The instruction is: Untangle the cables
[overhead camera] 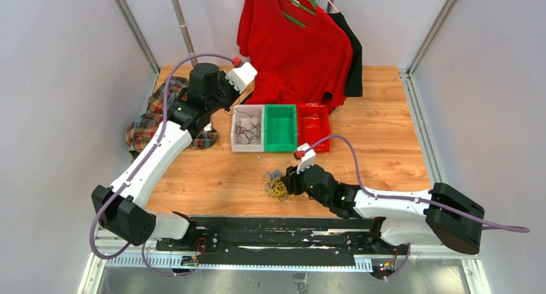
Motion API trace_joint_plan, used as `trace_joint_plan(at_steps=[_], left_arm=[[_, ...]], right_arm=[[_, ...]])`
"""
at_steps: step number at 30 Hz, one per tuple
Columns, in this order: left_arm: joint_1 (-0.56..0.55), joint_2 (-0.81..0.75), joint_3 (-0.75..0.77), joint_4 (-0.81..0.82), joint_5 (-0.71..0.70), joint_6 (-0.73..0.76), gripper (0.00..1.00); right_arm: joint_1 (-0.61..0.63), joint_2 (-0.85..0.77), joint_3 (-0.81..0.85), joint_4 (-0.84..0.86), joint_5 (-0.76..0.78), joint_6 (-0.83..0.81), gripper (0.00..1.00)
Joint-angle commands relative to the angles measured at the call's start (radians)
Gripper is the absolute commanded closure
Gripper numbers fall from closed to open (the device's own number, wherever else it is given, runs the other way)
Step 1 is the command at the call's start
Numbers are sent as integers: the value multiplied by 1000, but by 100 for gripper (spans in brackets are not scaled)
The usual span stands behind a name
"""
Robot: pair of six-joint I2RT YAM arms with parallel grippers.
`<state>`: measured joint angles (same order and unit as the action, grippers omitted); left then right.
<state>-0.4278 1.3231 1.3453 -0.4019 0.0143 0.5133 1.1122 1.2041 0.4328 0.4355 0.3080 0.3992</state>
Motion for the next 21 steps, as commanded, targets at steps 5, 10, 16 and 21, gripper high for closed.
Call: trace_joint_plan(at_steps=[5, 10, 16, 21], left_arm=[[-6, 97, -31, 69, -16, -12, 100], [-6, 162, -68, 111, -6, -26, 100], [-6, 231, -92, 102, 65, -95, 100], [-9, 297, -103, 107, 114, -148, 100]], right_arm=[[1, -1, -4, -17, 27, 13, 60], [0, 1, 2, -30, 36, 9, 60], [-1, -5, 10, -48, 47, 9, 60], [-4, -7, 15, -57, 49, 16, 60]])
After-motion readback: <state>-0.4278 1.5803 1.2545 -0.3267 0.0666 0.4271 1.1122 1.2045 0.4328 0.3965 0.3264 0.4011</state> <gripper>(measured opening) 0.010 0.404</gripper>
